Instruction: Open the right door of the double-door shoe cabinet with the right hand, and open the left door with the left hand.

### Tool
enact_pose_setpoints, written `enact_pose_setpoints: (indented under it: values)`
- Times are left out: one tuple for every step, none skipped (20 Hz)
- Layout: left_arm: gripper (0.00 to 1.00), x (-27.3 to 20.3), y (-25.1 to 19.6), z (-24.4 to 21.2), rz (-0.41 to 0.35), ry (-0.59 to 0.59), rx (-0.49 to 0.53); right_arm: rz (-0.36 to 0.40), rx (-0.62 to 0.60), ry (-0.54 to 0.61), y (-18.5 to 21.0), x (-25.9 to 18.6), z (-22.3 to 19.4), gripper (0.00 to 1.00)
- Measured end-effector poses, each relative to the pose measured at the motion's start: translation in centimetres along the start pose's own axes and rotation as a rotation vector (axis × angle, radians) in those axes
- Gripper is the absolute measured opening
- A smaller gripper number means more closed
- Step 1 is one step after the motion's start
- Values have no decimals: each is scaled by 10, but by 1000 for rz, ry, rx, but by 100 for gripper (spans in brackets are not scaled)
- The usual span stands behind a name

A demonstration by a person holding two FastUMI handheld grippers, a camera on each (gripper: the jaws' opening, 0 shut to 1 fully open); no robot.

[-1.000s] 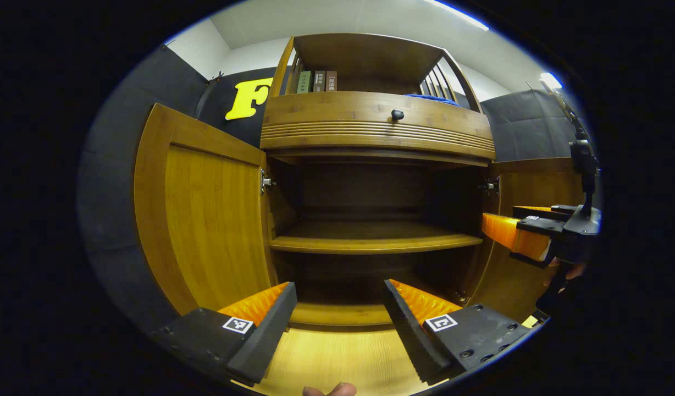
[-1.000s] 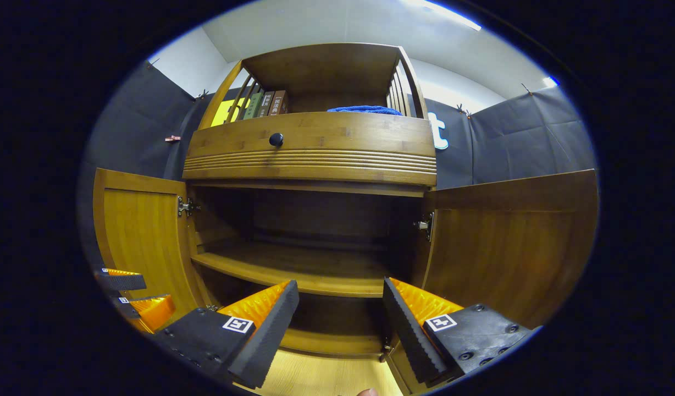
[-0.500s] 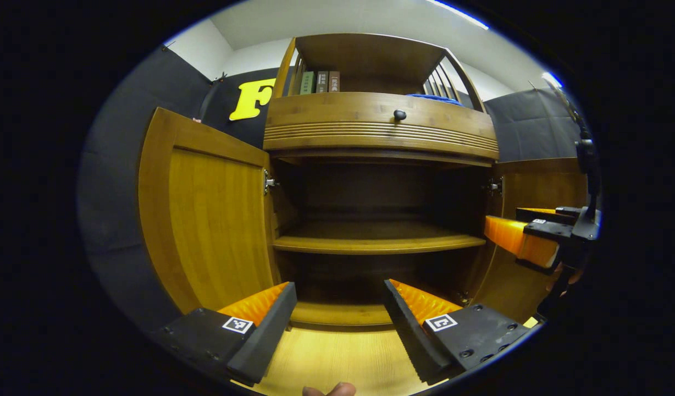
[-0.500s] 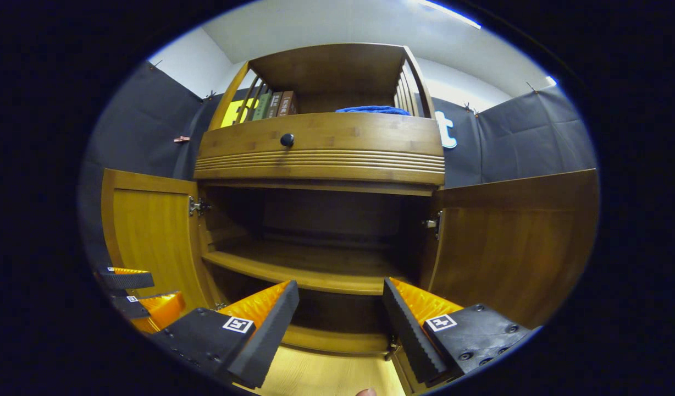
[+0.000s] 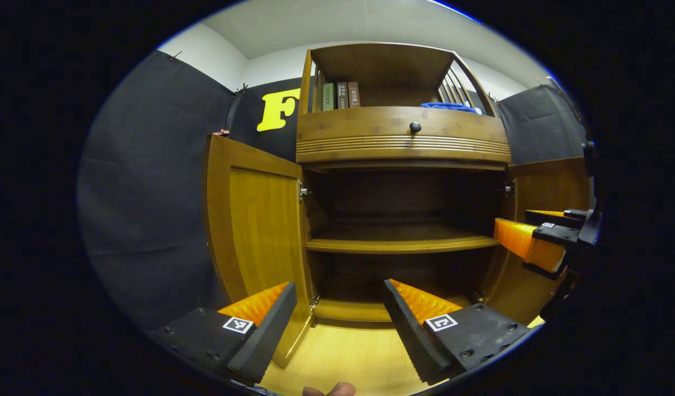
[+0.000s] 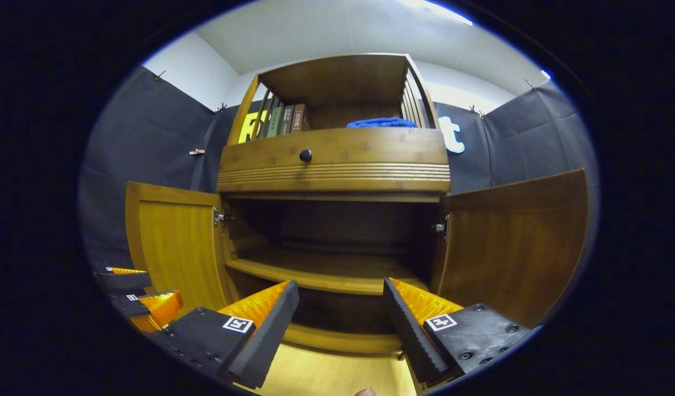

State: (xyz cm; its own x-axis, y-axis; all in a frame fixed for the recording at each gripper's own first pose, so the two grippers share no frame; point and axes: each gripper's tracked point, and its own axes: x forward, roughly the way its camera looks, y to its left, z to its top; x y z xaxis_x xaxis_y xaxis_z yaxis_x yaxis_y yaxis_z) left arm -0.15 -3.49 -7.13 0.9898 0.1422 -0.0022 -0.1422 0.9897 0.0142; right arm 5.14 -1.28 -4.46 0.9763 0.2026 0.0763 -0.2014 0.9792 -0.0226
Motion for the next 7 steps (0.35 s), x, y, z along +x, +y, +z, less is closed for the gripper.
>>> enact_pose_setpoints:
  values:
    - [98, -4, 0, 1, -21, -2, 5, -11, -10, -17, 2, -7, 6, 98]
    - [98, -7, 1, 3, -42, -3, 14, -23, -16, -25, 4, -13, 10, 98]
    - [98, -9, 3, 7, -61, -10, 20, -27, -12, -28, 8, -20, 14, 100]
    - [100, -12, 4, 11, -82, -21, 21, -30, -7, -36, 12, -26, 26, 100]
    - [98, -13, 4, 13, -100, -26, 21, -38, -5, -37, 14, -33, 28, 98]
    - [100, -16, 5, 13, -116, -25, 20, -49, -6, -28, 16, -40, 27, 96]
    - [98, -15, 6, 13, -130, -25, 18, -64, -2, -19, 16, -46, 27, 95]
